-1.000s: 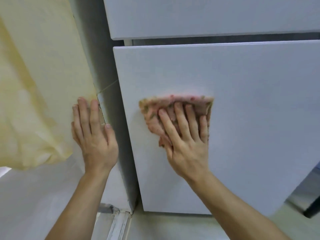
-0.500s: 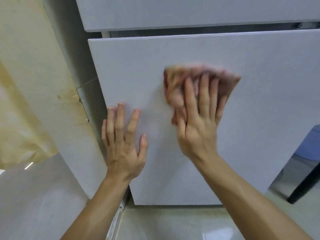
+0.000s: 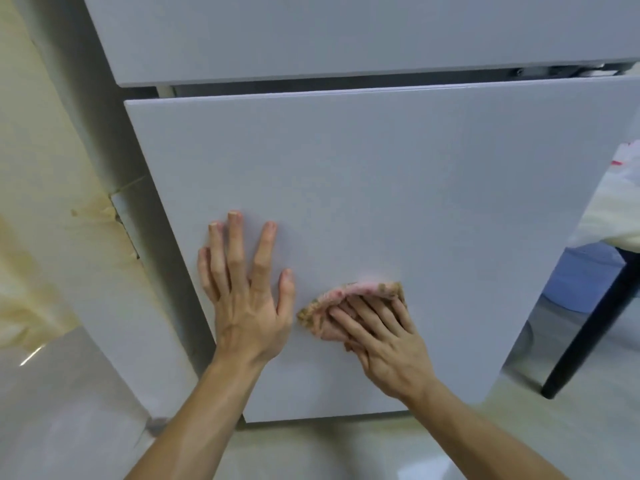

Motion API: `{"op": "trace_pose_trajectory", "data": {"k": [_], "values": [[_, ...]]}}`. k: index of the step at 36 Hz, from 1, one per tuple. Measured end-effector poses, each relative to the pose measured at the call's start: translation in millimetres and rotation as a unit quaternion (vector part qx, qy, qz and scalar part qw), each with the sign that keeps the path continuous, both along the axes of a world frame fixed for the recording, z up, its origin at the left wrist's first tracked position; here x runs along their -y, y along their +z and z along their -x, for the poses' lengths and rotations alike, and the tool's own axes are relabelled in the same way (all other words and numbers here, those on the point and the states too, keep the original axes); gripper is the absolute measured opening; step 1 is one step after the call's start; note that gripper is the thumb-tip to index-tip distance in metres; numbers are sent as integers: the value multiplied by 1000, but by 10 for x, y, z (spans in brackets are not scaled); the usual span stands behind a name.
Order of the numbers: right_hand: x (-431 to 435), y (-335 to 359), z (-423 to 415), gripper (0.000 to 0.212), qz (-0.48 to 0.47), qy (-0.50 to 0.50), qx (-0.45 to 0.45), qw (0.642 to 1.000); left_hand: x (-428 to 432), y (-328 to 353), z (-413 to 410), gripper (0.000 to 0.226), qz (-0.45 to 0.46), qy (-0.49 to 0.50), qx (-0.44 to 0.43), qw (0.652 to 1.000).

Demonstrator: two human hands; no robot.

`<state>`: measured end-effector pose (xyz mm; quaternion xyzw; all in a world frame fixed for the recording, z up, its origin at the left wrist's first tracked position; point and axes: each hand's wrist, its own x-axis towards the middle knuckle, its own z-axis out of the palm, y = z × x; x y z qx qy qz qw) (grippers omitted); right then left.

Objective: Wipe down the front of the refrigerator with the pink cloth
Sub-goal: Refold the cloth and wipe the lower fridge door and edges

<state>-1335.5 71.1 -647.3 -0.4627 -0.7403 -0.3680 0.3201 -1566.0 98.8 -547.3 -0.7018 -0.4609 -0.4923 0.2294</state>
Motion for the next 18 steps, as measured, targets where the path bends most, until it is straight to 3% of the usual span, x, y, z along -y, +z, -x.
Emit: {"op": "trace_pose_trajectory", "data": {"k": [6, 12, 18], "values": [[-9, 556, 68, 72, -27, -2, -52, 998, 16, 7, -30, 82, -1, 7, -13, 1000], [-149, 2021, 255, 54, -131, 1, -295, 947, 36, 67, -101, 92, -20, 1, -20, 1000], [-210, 1657, 131, 53, -150, -2, -248, 957, 54, 159, -206, 93, -35, -7, -12, 999]]}}
